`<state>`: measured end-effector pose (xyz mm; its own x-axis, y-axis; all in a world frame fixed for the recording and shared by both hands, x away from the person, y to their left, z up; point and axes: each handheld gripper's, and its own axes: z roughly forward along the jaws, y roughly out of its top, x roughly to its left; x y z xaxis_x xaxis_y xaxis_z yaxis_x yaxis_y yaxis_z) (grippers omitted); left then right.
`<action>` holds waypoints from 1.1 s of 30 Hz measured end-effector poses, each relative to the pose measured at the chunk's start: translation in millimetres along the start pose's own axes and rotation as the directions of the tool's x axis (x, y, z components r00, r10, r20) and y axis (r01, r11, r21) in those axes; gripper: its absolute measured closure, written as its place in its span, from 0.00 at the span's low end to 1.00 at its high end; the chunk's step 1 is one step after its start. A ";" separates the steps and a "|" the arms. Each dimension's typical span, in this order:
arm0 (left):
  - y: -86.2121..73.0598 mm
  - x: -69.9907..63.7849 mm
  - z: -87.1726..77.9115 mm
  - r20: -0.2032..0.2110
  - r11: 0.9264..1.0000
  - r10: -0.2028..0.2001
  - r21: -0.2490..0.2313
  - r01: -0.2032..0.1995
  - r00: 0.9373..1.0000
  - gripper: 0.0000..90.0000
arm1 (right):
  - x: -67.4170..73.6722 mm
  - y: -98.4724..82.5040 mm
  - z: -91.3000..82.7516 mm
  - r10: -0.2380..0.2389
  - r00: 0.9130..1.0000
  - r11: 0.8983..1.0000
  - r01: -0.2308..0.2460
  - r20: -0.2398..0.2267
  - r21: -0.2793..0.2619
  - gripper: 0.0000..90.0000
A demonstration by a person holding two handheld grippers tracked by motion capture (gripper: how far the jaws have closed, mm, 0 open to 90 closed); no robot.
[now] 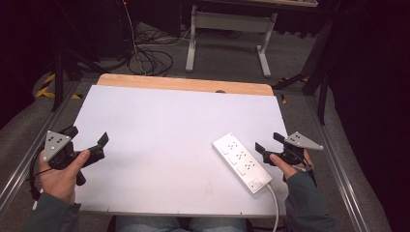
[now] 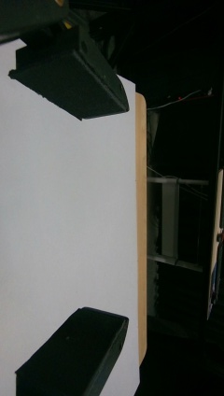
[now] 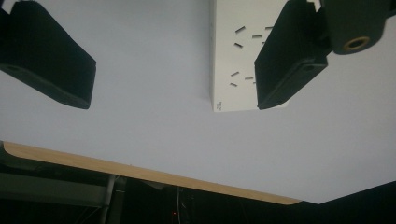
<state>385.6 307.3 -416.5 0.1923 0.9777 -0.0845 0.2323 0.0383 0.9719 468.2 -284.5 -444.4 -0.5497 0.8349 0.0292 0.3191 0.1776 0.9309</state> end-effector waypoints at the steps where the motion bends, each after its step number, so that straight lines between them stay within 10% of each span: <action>1: 0.0 0.1 0.0 -0.001 1.000 -0.001 0.000 0.001 1.000 0.03 | 0.1 -0.1 0.2 0.000 1.000 1.000 0.000 -0.002 0.000 0.14; 33: 0.1 -0.7 1.8 0.004 1.000 0.005 0.000 -0.005 1.000 0.03 | 0.1 -0.3 0.5 -0.014 1.000 1.000 0.014 0.001 0.011 0.26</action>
<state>387.2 306.3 -416.8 0.1971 0.9771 -0.0803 0.2310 0.0333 0.9724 468.5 -284.2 -444.9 -0.5533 0.8328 0.0154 0.3194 0.1951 0.9273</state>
